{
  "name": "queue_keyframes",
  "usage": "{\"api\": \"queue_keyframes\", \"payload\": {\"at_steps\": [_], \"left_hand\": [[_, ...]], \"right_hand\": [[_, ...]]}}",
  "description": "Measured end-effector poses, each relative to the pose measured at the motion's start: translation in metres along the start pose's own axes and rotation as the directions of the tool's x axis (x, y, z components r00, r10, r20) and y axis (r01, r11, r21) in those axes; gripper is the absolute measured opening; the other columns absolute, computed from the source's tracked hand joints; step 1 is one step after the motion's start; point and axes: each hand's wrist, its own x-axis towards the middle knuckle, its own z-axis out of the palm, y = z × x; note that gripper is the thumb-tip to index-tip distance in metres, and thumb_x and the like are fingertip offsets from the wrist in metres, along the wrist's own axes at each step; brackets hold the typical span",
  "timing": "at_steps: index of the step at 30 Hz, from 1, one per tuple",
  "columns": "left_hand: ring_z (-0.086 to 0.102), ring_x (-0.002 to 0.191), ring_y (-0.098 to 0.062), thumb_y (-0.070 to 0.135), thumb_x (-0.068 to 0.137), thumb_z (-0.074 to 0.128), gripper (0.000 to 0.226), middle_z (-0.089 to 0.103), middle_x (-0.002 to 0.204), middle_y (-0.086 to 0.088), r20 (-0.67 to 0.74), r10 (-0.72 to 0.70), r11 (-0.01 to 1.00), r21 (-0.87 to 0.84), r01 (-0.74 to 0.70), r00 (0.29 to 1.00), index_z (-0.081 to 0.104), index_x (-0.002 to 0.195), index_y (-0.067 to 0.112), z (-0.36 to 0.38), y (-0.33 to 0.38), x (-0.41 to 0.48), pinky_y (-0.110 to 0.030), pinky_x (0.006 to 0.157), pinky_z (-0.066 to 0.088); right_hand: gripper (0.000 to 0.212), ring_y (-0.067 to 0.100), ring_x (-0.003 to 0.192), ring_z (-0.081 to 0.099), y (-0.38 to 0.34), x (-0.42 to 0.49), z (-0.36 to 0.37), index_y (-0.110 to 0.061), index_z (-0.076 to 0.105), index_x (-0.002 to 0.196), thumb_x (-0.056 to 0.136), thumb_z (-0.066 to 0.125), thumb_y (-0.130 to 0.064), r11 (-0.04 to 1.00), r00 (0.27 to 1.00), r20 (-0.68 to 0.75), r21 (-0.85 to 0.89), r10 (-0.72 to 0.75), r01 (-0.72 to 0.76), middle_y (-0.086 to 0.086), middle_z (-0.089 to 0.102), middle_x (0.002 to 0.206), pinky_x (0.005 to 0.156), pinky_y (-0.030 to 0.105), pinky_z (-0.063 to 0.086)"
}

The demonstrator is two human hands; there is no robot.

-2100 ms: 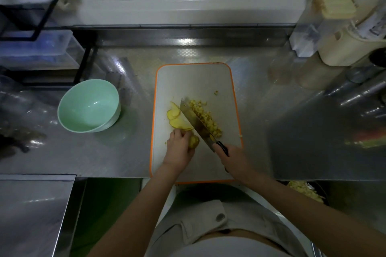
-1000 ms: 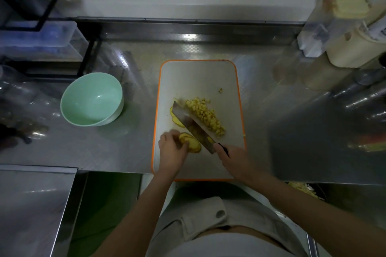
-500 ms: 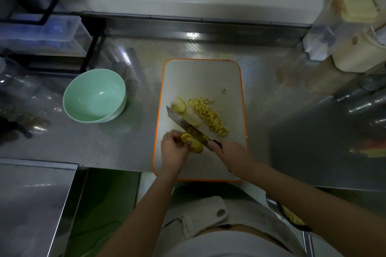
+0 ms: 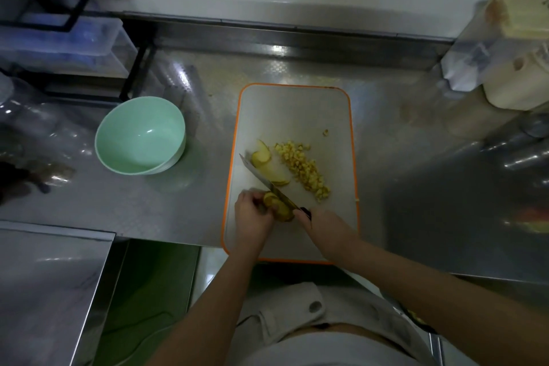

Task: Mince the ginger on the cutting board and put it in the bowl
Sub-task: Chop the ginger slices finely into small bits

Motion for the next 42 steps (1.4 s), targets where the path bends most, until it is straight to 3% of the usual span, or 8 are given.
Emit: {"api": "queue_keyframes", "payload": {"at_steps": [5,8,11,19,22,31,35,42], "left_hand": [[0.056,0.082,-0.027,0.007,0.067,0.073,0.02,0.057,0.087,-0.015,0.008,0.004,1.0,0.021,-0.004,1.0,0.056,0.079,0.01,0.001,-0.009,0.0,-0.039,0.071,0.047],[0.054,0.083,-0.025,0.015,0.065,0.073,0.021,0.056,0.084,-0.009,0.043,0.031,0.999,0.032,-0.032,0.999,0.061,0.081,0.007,-0.001,-0.008,0.001,-0.031,0.07,0.043],[0.055,0.082,-0.023,0.027,0.06,0.068,0.026,0.057,0.083,-0.006,0.059,0.036,0.999,0.022,-0.038,0.998,0.061,0.079,0.01,-0.001,-0.008,0.001,-0.036,0.071,0.046],[0.059,0.079,-0.025,0.044,0.057,0.065,0.026,0.058,0.081,-0.007,0.069,0.035,0.997,-0.064,-0.031,0.997,0.054,0.075,0.027,-0.004,-0.015,0.001,-0.045,0.07,0.05],[0.06,0.083,-0.024,0.042,0.059,0.067,0.027,0.061,0.084,-0.005,0.079,0.028,0.994,-0.104,-0.019,0.997,0.057,0.077,0.024,-0.005,-0.013,-0.001,-0.044,0.074,0.051],[0.057,0.078,-0.027,0.005,0.062,0.077,0.034,0.057,0.077,-0.01,0.048,0.015,0.998,-0.062,-0.012,0.999,0.052,0.066,0.028,-0.004,-0.009,0.001,-0.039,0.067,0.048],[0.057,0.073,-0.026,0.014,0.058,0.073,0.029,0.056,0.072,-0.008,0.038,0.014,0.996,-0.086,-0.01,0.999,0.05,0.063,0.03,-0.004,-0.006,0.0,-0.038,0.063,0.048],[0.058,0.076,-0.023,0.037,0.054,0.062,0.023,0.059,0.08,-0.012,0.031,0.001,0.996,-0.091,0.002,1.0,0.055,0.07,0.022,0.002,-0.018,0.003,-0.035,0.065,0.05]], "right_hand": [[0.046,0.029,0.09,0.06,0.007,0.003,-0.002,-0.006,0.059,0.104,0.1,0.03,-0.042,1.0,0.999,-0.034,0.009,-0.024,0.024,0.014,0.062,0.092,0.071,0.028,0.038],[0.043,0.016,0.058,0.051,0.015,0.009,-0.017,-0.014,0.053,0.066,0.1,0.036,-0.035,0.995,0.997,-0.056,0.08,-0.057,0.061,0.007,0.053,0.063,0.065,0.03,0.036],[0.046,0.005,0.048,0.038,0.014,0.012,-0.022,-0.025,0.037,0.055,0.1,0.036,-0.037,0.996,0.996,-0.068,0.055,-0.063,0.067,-0.003,0.039,0.053,0.058,0.025,0.033],[0.044,0.003,0.046,0.036,0.002,0.002,-0.021,-0.02,0.042,0.058,0.1,0.037,-0.033,0.984,0.974,-0.147,0.022,-0.171,0.176,-0.007,0.037,0.052,0.047,0.02,0.031],[0.044,0.003,0.049,0.038,0.003,0.001,-0.017,-0.004,0.06,0.081,0.1,0.036,-0.036,0.987,0.979,-0.125,0.021,-0.158,0.162,-0.006,0.039,0.054,0.052,0.023,0.025],[0.05,0.025,0.079,0.055,0.001,-0.003,-0.016,-0.006,0.057,0.094,0.098,0.026,-0.046,0.996,0.995,-0.038,-0.015,-0.089,0.088,0.003,0.051,0.07,0.074,0.033,0.043],[0.057,0.03,0.088,0.061,0.0,-0.003,-0.014,-0.003,0.058,0.102,0.098,0.023,-0.048,0.994,0.995,-0.041,-0.066,-0.086,0.083,0.011,0.058,0.085,0.078,0.036,0.046],[0.055,0.031,0.089,0.06,-0.003,-0.004,-0.009,-0.004,0.056,0.098,0.098,0.023,-0.048,0.995,0.998,-0.014,-0.073,-0.064,0.063,0.005,0.051,0.074,0.075,0.034,0.045]]}}
